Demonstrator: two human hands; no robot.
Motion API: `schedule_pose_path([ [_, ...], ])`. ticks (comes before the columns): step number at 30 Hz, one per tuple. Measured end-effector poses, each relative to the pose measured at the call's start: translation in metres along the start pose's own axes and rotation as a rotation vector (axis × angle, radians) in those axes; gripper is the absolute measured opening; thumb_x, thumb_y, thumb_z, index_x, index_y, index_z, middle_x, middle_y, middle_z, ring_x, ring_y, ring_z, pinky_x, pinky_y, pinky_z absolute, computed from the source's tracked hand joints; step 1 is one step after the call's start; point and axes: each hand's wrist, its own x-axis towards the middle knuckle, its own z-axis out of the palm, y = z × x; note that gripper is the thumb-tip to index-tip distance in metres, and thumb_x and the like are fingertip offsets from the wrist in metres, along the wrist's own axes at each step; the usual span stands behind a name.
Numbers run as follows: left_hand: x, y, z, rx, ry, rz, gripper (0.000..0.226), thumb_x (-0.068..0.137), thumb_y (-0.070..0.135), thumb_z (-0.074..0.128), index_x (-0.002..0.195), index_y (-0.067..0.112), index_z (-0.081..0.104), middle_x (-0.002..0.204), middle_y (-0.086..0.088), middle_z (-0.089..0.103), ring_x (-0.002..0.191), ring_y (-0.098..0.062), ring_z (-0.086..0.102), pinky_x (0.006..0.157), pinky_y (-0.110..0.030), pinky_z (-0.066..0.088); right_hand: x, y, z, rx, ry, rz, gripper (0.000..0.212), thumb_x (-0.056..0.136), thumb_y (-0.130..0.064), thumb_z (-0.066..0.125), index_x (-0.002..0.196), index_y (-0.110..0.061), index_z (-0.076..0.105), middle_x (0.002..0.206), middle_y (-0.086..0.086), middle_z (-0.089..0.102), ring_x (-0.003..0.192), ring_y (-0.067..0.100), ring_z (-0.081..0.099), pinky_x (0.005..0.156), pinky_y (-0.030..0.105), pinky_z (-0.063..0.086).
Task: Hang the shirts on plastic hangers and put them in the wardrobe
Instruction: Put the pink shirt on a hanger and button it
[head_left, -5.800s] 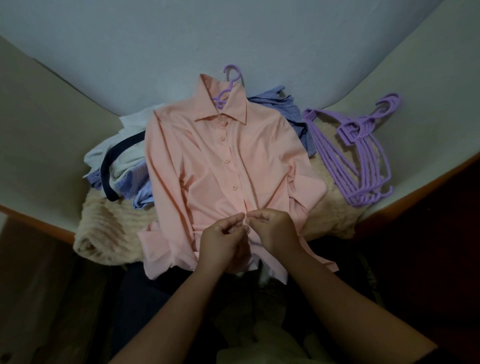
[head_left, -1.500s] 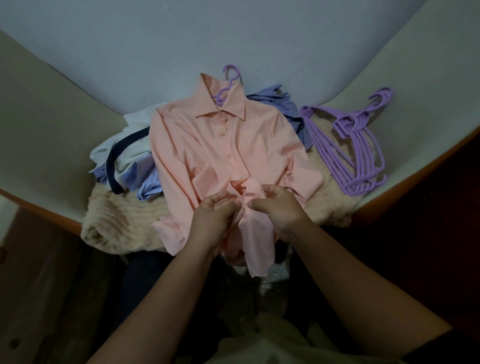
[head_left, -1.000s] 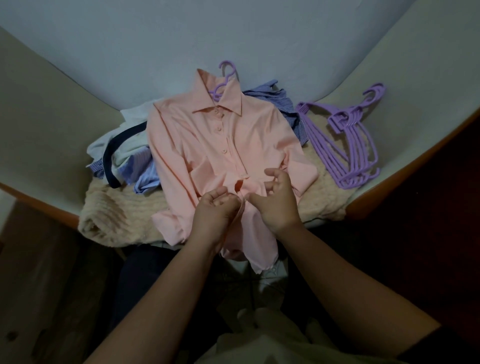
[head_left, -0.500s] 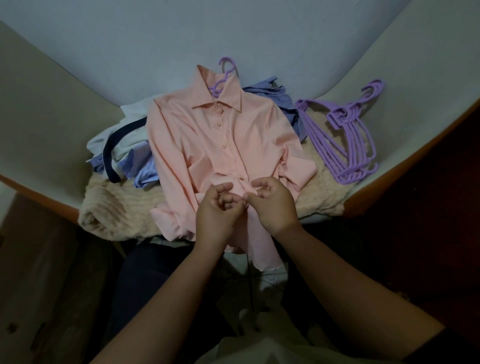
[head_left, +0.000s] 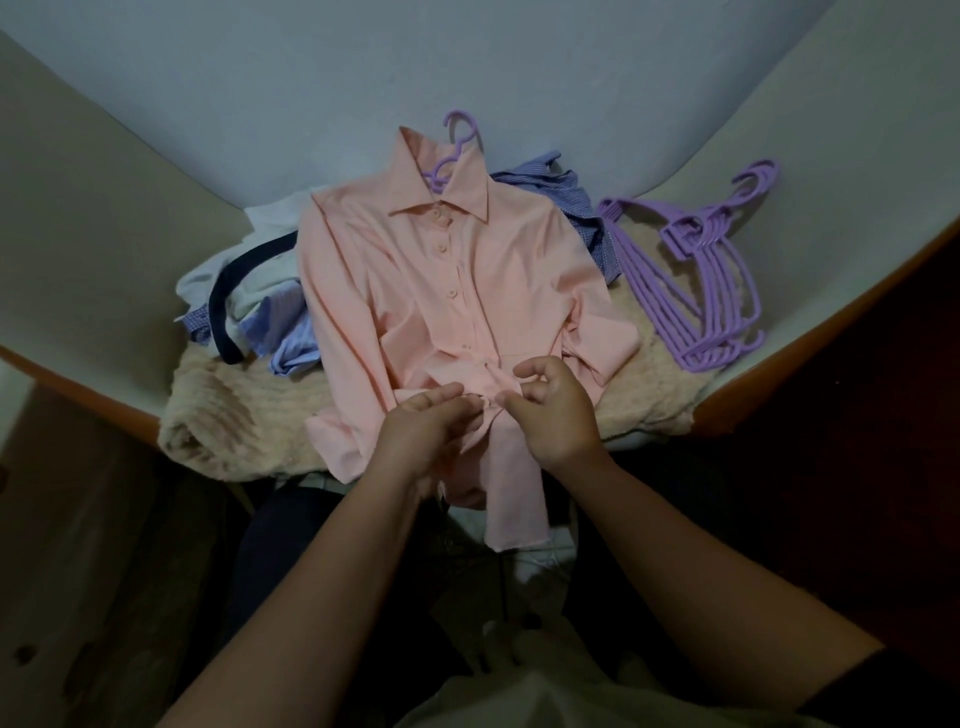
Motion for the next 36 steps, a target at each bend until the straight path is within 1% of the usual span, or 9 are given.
schedule_pose_path([
  [6, 0.02, 0.006, -0.008, 0.35, -0.036, 0.085, 0.034, 0.088, 0.014, 0.067, 0.121, 0.012, 0.056, 0.096, -0.005, 0.067, 0.08, -0.012, 0.063, 0.068, -0.018, 0.052, 0.028, -0.009, -0.012, 0.087, 0.092, 0.057, 0.029, 0.081, 0.001, 0.067, 0.084, -0.024, 0.052, 0.08, 0.002, 0.06, 0.08, 0.017, 0.058, 0.08, 0.027, 0.047],
  [10, 0.038, 0.01, -0.01, 0.424, -0.017, 0.077, 0.022, 0.087, 0.022, 0.067, 0.109, 0.023, 0.062, 0.111, -0.007, 0.068, 0.09, -0.016, 0.064, 0.08, -0.028, 0.051, 0.049, -0.011, -0.02, 0.021, 0.08, 0.07, 0.026, 0.083, 0.0, 0.065, 0.1, -0.016, 0.053, 0.078, -0.001, 0.056, 0.072, 0.008, 0.054, 0.063, 0.007, 0.043],
  [14, 0.057, 0.017, -0.004, 0.485, -0.006, 0.087, 0.02, 0.079, 0.032, 0.07, 0.097, 0.026, 0.066, 0.109, -0.007, 0.069, 0.104, -0.024, 0.064, 0.099, -0.042, 0.048, 0.072, -0.001, -0.019, -0.109, 0.088, 0.127, 0.031, 0.083, -0.006, 0.069, 0.109, -0.016, 0.057, 0.095, 0.005, 0.059, 0.093, 0.019, 0.057, 0.087, 0.026, 0.045],
  [20, 0.087, 0.035, 0.012, 0.347, -0.026, 0.072, 0.024, 0.093, 0.009, 0.058, 0.117, 0.01, 0.059, 0.105, -0.009, 0.067, 0.085, -0.012, 0.064, 0.07, -0.015, 0.054, 0.1, -0.005, -0.016, -0.132, 0.049, 0.183, 0.035, 0.085, -0.005, 0.065, 0.119, -0.009, 0.056, 0.093, 0.003, 0.055, 0.094, 0.018, 0.055, 0.083, 0.024, 0.041],
  [23, 0.104, 0.048, 0.019, 0.336, -0.036, 0.07, 0.023, 0.094, 0.011, 0.057, 0.118, 0.009, 0.058, 0.1, -0.005, 0.066, 0.08, -0.008, 0.06, 0.06, -0.01, 0.051, 0.122, -0.01, -0.012, -0.168, 0.04, 0.198, 0.034, 0.085, -0.004, 0.063, 0.119, -0.008, 0.057, 0.093, 0.001, 0.056, 0.101, 0.021, 0.057, 0.092, 0.028, 0.043],
  [26, 0.123, 0.06, 0.024, 0.307, -0.021, 0.08, 0.023, 0.095, 0.008, 0.055, 0.117, 0.008, 0.058, 0.102, -0.005, 0.067, 0.086, -0.011, 0.063, 0.072, -0.013, 0.054, 0.142, -0.012, -0.008, -0.183, 0.027, 0.219, 0.031, 0.085, -0.006, 0.062, 0.115, -0.011, 0.058, 0.089, -0.001, 0.057, 0.092, 0.016, 0.058, 0.078, 0.018, 0.043],
  [28, 0.139, 0.067, 0.028, 0.314, -0.003, 0.087, 0.027, 0.092, 0.01, 0.058, 0.119, 0.008, 0.06, 0.108, -0.009, 0.069, 0.098, -0.018, 0.065, 0.093, -0.029, 0.052, 0.158, -0.014, -0.004, -0.197, 0.018, 0.222, 0.027, 0.086, -0.008, 0.061, 0.112, -0.014, 0.059, 0.086, -0.003, 0.056, 0.08, 0.009, 0.054, 0.069, 0.007, 0.038],
  [30, 0.155, 0.077, 0.032, 0.265, 0.003, 0.096, 0.031, 0.083, 0.018, 0.065, 0.114, 0.015, 0.064, 0.108, -0.009, 0.07, 0.102, -0.021, 0.066, 0.098, -0.04, 0.05, 0.175, -0.019, 0.001, -0.251, 0.001, 0.203, 0.024, 0.087, -0.009, 0.06, 0.11, -0.016, 0.059, 0.087, -0.001, 0.06, 0.073, 0.004, 0.051, 0.061, -0.002, 0.033],
  [36, 0.205, 0.117, 0.044, 0.212, 0.14, 0.265, 0.014, 0.093, 0.01, 0.057, 0.104, 0.017, 0.063, 0.102, -0.007, 0.069, 0.085, -0.013, 0.066, 0.069, -0.02, 0.051, 0.237, -0.038, 0.026, -0.171, 0.031, 0.138, 0.021, 0.087, -0.009, 0.06, 0.107, -0.013, 0.062, 0.08, 0.0, 0.062, 0.073, 0.012, 0.057, 0.063, 0.017, 0.042],
])
